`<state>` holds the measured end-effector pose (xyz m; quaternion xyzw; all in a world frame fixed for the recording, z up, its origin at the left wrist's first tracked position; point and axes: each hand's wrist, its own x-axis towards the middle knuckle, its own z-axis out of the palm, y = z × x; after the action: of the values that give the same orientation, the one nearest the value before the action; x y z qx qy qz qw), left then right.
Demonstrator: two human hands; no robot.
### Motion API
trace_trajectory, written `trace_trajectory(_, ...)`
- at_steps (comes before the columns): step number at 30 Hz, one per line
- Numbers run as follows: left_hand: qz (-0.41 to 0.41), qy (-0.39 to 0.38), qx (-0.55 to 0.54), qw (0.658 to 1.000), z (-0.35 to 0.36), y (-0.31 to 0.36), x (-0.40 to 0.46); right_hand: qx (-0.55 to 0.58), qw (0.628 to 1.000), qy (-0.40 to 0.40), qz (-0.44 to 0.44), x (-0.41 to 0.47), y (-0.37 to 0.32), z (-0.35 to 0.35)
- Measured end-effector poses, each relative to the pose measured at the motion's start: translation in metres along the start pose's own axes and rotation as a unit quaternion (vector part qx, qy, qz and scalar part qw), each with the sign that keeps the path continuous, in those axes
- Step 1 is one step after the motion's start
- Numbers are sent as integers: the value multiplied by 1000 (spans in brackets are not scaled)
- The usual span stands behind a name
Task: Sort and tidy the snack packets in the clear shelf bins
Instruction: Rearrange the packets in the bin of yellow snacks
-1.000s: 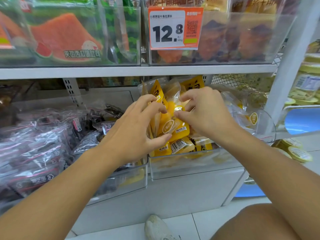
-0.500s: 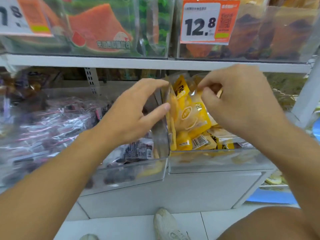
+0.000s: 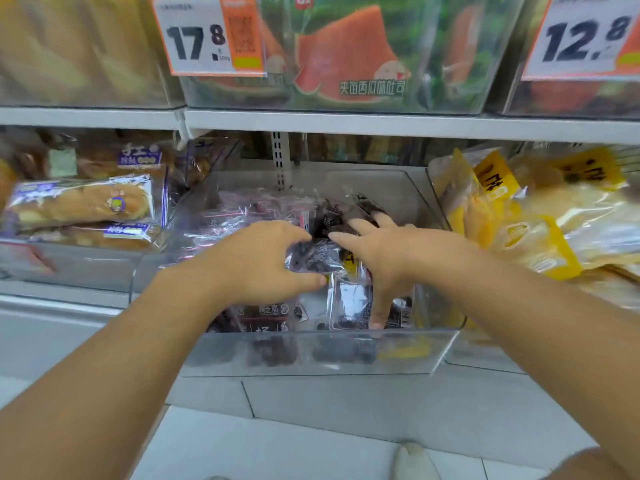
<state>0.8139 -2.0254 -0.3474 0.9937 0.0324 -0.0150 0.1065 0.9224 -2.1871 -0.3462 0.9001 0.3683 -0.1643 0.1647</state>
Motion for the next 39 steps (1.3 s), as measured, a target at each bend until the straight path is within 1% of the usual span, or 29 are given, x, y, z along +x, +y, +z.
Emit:
trace_trajectory(3, 0, -43, -13, 999, 1, -2, -4, 31, 999, -11, 17, 3, 1, -5)
trace_trajectory(5, 7, -44, 34, 998, 5, -3, -3, 28, 999, 31, 18, 0, -2, -7)
trace_trajectory(6, -3, -37, 63, 997, 10, -5, -1, 31, 998, 61, 16, -3, -3, -7)
trace_trajectory(8, -56, -13, 88, 994, 20, -4, -1, 36, 994, 103, 2, -7, -3, -7)
trace_trajectory(9, -85, 3, 99, 992, 23, -4, -1, 38, 993, 109, -7, -9, 0, -7)
trace_trajectory(12, -149, 35, 127, 980, 28, 0, -3, 91, 992, 80, -43, -9, 11, -2)
trace_trajectory(13, -164, 37, 126, 978, 29, 0, -4, 116, 989, 77, -54, -8, 13, 0)
trace_trajectory(14, -174, 36, 122, 976, 30, -1, -5, 130, 985, 92, -58, -9, 12, 3)
trace_trajectory(15, -175, 32, 121, 977, 30, -2, -6, 128, 981, 133, -53, -8, 10, 5)
trace_trajectory(17, -155, 15, 125, 980, 29, -6, -7, 76, 965, 248, -39, -3, 3, 8)
trace_trajectory(18, -140, -2, 126, 982, 26, -8, -8, 58, 954, 290, -49, 0, -2, 6)
trace_trajectory(19, -125, -21, 123, 984, 22, -12, -10, 65, 945, 313, -64, 4, -7, 2)
trace_trajectory(20, -113, -38, 115, 986, 18, -16, -12, 94, 941, 316, -76, 10, -12, -3)
trace_trajectory(22, -110, -54, 82, 989, 10, -25, -18, 162, 940, 289, -81, 26, -19, -12)
trace_trajectory(24, -125, -45, 58, 989, 7, -35, -22, 232, 940, 244, -49, 43, -23, -20)
trace_trajectory(25, -131, -36, 52, 989, 8, -39, -23, 282, 934, 218, -24, 52, -25, -23)
trace_trajectory(26, -135, -28, 47, 989, 9, -42, -24, 350, 916, 198, 3, 57, -28, -27)
trace_trajectory(27, -138, -20, 40, 989, 10, -43, -24, 430, 884, 180, 29, 64, -31, -31)
trace_trajectory(28, -142, -13, 31, 989, 11, -44, -24, 517, 841, 152, 44, 68, -35, -34)
trace_trajectory(30, -151, -4, 15, 988, 12, -45, -24, 667, 739, 78, 54, 69, -44, -38)
trace_trajectory(31, -154, -3, 16, 988, 12, -46, -24, 706, 705, 45, 53, 71, -48, -39)
trace_trajectory(33, -155, -6, 27, 988, 14, -49, -22, 728, 684, 8, 48, 72, -55, -39)
trace_trajectory(37, -142, -20, 24, 989, 14, -50, -19, 753, 655, 6, 62, 79, -63, -35)
trace_trajectory(39, -139, -30, 13, 990, 12, -49, -18, 748, 659, 1, 71, 81, -67, -31)
